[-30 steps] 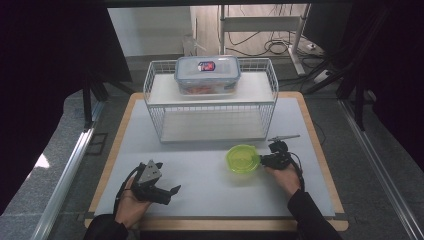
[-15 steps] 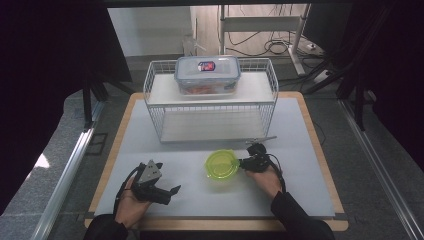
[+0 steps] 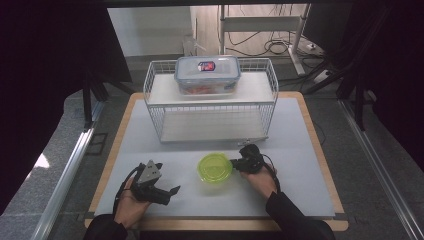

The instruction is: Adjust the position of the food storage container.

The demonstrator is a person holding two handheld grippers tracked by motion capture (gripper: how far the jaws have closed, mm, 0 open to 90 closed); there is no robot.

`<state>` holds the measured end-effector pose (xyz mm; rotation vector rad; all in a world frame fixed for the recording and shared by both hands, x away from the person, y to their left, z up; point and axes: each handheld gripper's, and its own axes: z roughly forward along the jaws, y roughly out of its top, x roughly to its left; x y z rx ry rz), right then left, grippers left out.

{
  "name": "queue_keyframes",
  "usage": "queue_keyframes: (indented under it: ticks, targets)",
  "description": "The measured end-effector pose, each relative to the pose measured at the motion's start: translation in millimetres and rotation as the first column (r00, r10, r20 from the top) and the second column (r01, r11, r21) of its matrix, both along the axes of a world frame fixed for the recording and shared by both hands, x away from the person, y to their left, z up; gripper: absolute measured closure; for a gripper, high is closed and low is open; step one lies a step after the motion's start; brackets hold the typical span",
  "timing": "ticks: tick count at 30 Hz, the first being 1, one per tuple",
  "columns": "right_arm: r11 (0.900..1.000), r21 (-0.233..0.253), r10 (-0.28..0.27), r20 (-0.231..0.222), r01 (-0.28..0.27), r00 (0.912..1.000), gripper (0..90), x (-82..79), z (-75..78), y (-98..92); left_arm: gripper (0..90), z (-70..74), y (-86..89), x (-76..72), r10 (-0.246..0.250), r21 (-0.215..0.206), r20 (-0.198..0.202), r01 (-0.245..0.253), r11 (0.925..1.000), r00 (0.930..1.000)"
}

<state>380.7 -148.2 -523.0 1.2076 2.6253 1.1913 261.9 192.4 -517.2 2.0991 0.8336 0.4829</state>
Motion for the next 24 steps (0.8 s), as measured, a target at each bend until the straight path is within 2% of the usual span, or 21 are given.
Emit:
queue_keyframes:
  ticks: [4,9,12,17,24]
  targets:
    - [1.0,-0.018,-0.02,0.041,0.021,0.999,82.1,0.1,6.2,-10.0,1.4,-0.1,-0.1,0.0,-0.001,0.0,-0.002,0.001,1.0,1.0]
    - [0.998,-0.032,-0.042,0.089,0.045,0.9952,67.4,-1.5,14.4,-24.8,1.5,-0.4,0.9,0.5,0.0,0.0,-0.006,0.0,1.0,1.0]
    - [0.999,-0.02,-0.044,0.085,0.046,0.9954,57.3,-3.3,18.2,-31.4,1.7,-0.9,1.7,1.0,0.0,0.004,-0.013,0.0,1.0,0.9999]
    - [0.999,-0.03,-0.033,0.098,0.036,0.9947,45.1,-7.5,22.2,-36.3,1.8,-2.1,2.3,1.9,0.003,0.008,-0.024,-0.003,1.0,0.9997]
    - [0.999,-0.033,-0.028,0.124,0.033,0.9919,33.4,-8.5,26.7,-39.4,1.8,-2.5,3.4,2.2,0.005,0.007,-0.028,-0.004,1.0,0.9996]
